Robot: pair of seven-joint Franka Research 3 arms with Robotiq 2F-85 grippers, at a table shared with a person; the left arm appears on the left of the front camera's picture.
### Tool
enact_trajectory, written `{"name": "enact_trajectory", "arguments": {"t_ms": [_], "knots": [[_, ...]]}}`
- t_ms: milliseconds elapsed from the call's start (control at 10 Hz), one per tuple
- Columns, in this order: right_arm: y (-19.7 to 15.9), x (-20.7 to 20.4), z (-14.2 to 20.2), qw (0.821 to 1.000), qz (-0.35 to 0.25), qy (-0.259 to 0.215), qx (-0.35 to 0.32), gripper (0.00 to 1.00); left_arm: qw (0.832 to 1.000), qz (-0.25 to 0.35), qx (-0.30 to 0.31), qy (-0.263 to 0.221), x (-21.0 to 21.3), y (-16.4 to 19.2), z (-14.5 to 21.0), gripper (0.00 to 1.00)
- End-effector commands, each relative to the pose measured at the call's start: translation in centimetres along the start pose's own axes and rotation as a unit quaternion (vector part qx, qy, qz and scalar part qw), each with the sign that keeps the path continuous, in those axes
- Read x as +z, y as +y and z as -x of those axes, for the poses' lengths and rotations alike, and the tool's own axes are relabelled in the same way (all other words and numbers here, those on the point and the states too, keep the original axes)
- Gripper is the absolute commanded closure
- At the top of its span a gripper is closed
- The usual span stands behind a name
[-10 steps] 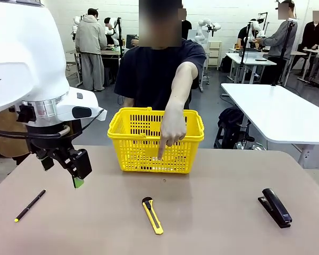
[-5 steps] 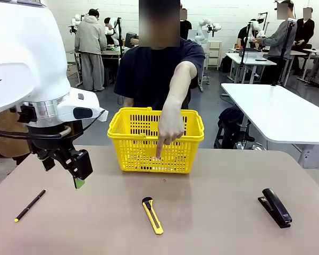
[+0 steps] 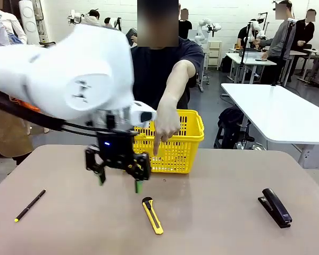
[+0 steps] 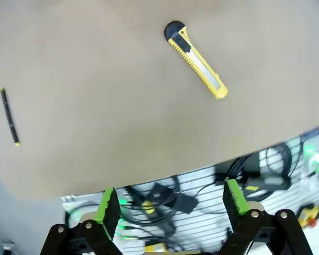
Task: Place the items the person wants into the basket.
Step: Pick up the item the person points to and place it in the Market Basket.
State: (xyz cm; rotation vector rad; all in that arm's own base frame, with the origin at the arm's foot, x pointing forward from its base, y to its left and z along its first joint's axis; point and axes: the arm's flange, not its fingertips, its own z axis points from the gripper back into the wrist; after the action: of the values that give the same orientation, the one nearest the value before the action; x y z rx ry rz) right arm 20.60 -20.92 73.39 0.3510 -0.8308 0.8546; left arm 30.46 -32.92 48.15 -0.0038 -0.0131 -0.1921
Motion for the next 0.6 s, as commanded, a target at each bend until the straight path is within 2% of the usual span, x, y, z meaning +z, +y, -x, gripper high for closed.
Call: {"name": "enact_trajectory", "arguments": {"t_ms": [0, 300, 500], "knots": [[0.0, 0.0, 0.0, 1.0, -0.007, -0.005, 0.0, 0.0, 0.996, -0.026, 0.084, 0.007, -2.4, -2.8, -2.5, 0.0], [0.0, 0.0, 0.0, 1.0, -0.007, -0.005, 0.0, 0.0, 0.988, -0.019, 0.155, 0.012, -6.3, -5.4, -4.7, 0.0], [0.0, 0.0, 0.0, 1.0, -0.007, -0.005, 0.0, 0.0, 0.984, -0.02, 0.177, -0.017, -8.5, -6.2, -5.3, 0.0]]}}
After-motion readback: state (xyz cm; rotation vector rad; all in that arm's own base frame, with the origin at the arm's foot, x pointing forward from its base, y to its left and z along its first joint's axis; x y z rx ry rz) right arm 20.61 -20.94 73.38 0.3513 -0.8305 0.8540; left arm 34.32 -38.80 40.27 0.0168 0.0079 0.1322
